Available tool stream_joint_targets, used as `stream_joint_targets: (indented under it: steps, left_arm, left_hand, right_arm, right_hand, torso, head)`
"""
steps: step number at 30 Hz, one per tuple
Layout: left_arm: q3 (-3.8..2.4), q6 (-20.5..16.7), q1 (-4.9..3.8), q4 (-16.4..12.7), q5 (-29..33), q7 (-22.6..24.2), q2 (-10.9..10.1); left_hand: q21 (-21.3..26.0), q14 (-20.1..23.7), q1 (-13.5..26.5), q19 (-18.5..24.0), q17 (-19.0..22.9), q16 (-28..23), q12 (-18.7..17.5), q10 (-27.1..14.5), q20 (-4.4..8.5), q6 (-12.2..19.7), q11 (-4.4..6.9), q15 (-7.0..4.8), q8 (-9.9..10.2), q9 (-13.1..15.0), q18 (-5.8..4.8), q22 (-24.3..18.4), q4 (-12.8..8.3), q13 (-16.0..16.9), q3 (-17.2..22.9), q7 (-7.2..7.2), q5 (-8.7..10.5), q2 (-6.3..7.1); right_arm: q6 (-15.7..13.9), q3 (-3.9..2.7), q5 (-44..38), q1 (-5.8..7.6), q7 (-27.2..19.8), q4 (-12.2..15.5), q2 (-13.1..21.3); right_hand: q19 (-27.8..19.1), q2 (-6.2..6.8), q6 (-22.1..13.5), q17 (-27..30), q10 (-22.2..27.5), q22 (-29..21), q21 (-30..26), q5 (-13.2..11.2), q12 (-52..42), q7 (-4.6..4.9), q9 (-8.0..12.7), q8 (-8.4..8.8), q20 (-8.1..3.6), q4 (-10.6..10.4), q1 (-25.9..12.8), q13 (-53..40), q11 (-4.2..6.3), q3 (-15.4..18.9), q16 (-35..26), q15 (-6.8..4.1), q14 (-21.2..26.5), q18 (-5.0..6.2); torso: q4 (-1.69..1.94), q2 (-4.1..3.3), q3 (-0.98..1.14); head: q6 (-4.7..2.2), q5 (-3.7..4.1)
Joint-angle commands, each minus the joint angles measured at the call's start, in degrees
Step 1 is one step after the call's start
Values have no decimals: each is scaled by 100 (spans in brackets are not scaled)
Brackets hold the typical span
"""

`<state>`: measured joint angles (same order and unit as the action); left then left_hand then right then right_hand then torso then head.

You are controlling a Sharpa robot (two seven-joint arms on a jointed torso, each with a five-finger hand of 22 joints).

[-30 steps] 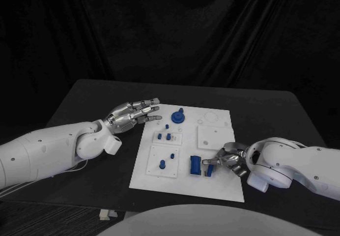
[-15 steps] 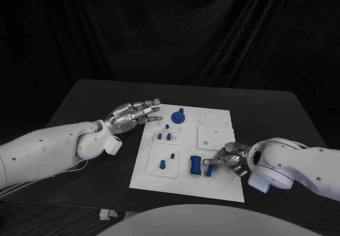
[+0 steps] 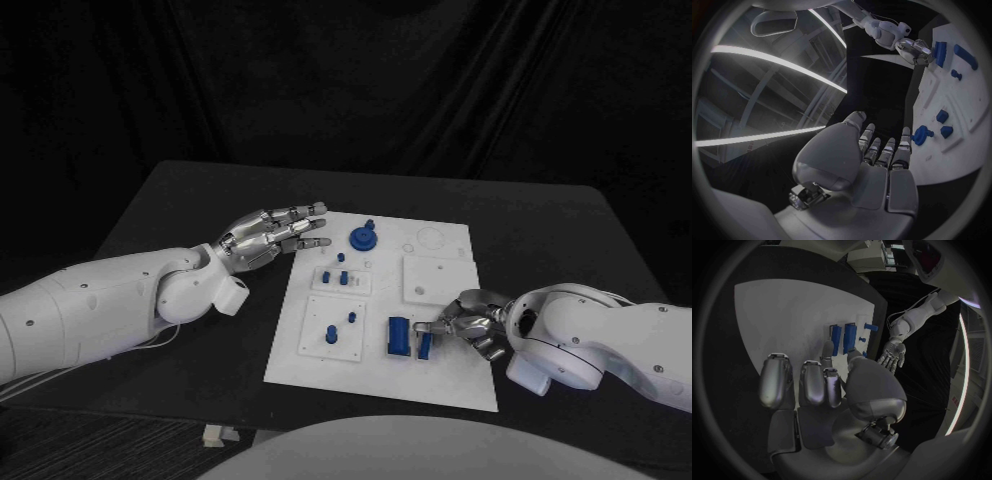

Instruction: Assemble the parts on the task board

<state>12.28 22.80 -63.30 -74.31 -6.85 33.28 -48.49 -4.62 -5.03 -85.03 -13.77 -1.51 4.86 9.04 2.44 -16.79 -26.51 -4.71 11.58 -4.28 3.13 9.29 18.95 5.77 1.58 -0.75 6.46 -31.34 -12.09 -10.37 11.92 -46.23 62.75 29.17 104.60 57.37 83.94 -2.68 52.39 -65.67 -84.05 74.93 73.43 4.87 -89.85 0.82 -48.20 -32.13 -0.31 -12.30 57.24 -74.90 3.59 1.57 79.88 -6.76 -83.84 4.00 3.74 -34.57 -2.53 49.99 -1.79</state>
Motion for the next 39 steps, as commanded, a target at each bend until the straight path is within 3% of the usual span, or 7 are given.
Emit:
stream_joint_targets:
  steps: [1, 9, 21, 30, 33, 35, 39]
  left_arm:
    - [-6, 89, 9, -4, 38, 40, 10]
    - [-6, 96, 14, 11, 38, 28, 12]
    - [-6, 91, 20, 13, 38, 38, 8]
    - [-6, -47, 22, -13, 39, 278, -20]
    - [-6, -169, 23, -32, 39, 472, -26]
    - [-6, -303, 23, -59, 38, 673, -38]
    - [-5, -627, 26, -108, 38, 1123, -45]
  left_hand:
    - [-17, 0, 71, -12, -1, 31, 24, 0, 13, -36, -35, 23, -19, 4, -43, -8, -4, 3, 36, 15, -28, 6]
    - [-17, 0, 71, -12, -1, 31, 24, 0, 13, -36, -35, 23, -19, 4, -43, -8, -4, 3, 36, 15, -28, 6]
    - [-18, 0, 80, -15, -2, 34, 38, 5, 14, -58, -44, 23, -26, 7, -45, -6, -9, 5, 49, 23, -30, 9]
    - [-25, -8, 108, -27, -5, 52, 106, 45, 20, -150, -80, 8, -58, 20, -45, -7, -31, 17, 99, 50, -41, 21]
    - [-3, 13, 200, 31, -1, 48, 149, 76, 35, -203, -96, -36, -79, 24, -35, -71, 33, 21, 108, 60, 43, 35]
    - [31, 47, 333, 117, 4, 43, 247, 135, 62, -272, -116, -124, -104, 26, 10, -146, 204, 32, 86, 64, 136, 54]
    - [80, 87, 508, 249, 8, 45, 482, 271, 139, -443, -210, -300, -159, 38, 107, -266, 693, 60, -83, 102, 201, 136]
  right_arm:
    - [-153, -1, 74, -9, -95, 38, 15]
    - [-290, -1, 180, -4, -222, 103, 60]
    - [-831, -1, 99, 83, -826, 244, 211]
    - [-1804, -1, -61, 215, -2346, 301, 404]
    - [-2043, -1, 333, 248, -3044, 212, 421]
    - [-2132, -1, 829, 290, -3677, 94, 415]
    - [-2076, -1, 1800, 337, -4754, -179, 370]
  right_hand:
    - [94, -66, -72, 16, -595, 999, -34, 30, -15, 17, 103, 119, -3, -13, 11, -1510, -43, 36, 2, 11, -242, -25]
    - [103, -169, -54, 2, -595, 1005, -18, 116, -15, 156, 830, 743, 88, -99, 57, -1510, -165, 122, 15, 113, -245, -28]
    - [123, -422, 156, -111, -595, 1024, 46, 476, -15, 161, 1206, 937, 106, -382, -113, -1510, -173, 147, 80, 122, -267, -37]
    - [81, -603, 354, 143, -595, 993, -43, 551, -15, 168, 1515, 1125, 117, -451, -478, -1510, -174, 277, -27, 130, -209, -15]
    - [-470, -639, 400, 1912, -134, 500, -1490, 729, 623, 219, 1692, 1253, 159, -467, -580, -814, -212, 392, -1086, 164, 270, 257]
    - [-1268, -660, 454, 3839, 810, -498, -3704, 1196, 2115, 300, 1908, 1387, 264, -466, -581, 595, -318, 712, -2809, 300, 786, 594]
    - [-2015, -765, 324, 4544, 2563, -1598, -5322, 1133, 4764, 551, 2141, 1546, 602, -442, -605, 2880, -626, 1068, -4429, 669, 1573, 608]
  torso:
    - [1, 3, -2]
    - [4, -2, -3]
    - [0, -1, -2]
    - [-1, -1, 1]
    - [-5, 5, 3]
    - [-2, 7, 2]
    - [-5, 22, 1]
  head:
    - [1, -7]
    - [1, 7]
    - [1, -5]
    - [1, 14]
    - [1, 18]
    - [1, 38]
    - [1, 72]
